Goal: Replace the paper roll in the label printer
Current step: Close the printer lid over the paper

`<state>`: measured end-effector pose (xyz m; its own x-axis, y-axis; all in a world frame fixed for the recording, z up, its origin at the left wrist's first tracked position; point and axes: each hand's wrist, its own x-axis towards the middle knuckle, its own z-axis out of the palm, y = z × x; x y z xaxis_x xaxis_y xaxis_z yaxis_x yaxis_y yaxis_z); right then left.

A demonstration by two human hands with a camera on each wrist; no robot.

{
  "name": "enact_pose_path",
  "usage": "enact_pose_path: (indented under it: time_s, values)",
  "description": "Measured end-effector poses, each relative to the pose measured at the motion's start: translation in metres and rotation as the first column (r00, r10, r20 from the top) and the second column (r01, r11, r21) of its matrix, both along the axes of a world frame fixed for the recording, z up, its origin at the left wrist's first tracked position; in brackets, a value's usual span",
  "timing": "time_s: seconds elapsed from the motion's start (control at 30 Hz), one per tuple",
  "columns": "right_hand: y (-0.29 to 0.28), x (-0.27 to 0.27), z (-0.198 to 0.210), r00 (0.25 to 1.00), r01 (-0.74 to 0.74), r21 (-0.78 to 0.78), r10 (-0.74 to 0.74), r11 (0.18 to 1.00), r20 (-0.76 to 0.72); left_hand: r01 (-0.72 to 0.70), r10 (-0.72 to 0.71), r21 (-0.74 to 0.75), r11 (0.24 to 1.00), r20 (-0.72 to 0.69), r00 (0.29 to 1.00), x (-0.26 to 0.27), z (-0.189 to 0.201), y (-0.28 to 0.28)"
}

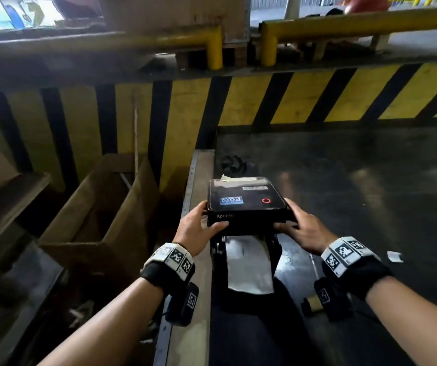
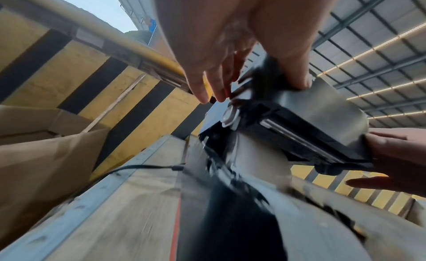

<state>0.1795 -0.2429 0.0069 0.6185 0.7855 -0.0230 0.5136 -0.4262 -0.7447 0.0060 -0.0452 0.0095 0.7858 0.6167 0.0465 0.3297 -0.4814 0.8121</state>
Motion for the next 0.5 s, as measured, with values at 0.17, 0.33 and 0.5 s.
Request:
enact_pose_path:
  time_s: [0.17,0.33,0.5]
  values:
    - [-0.011,-0.012,-0.032,1.0,-0.019,-0.098,0.016,0.995,-0.027,0.1,-0.096,0.042,0.994,-0.079,0.992,-0.013,-0.03,-0.006]
    - [-0.006,-0.015,-0.031,0.997,0.051,-0.085,-0.055,0.995,-0.051,0.087,-0.091,-0.05,0.995,-0.067,0.994,-0.011,-0.029,-0.011]
    - [0.001,-0.015,-0.033,0.988,0.034,-0.03,-0.038,0.999,-0.148,0.156,-0.153,-0.167,0.974,0.033,0.988,0.0,-0.032,-0.011]
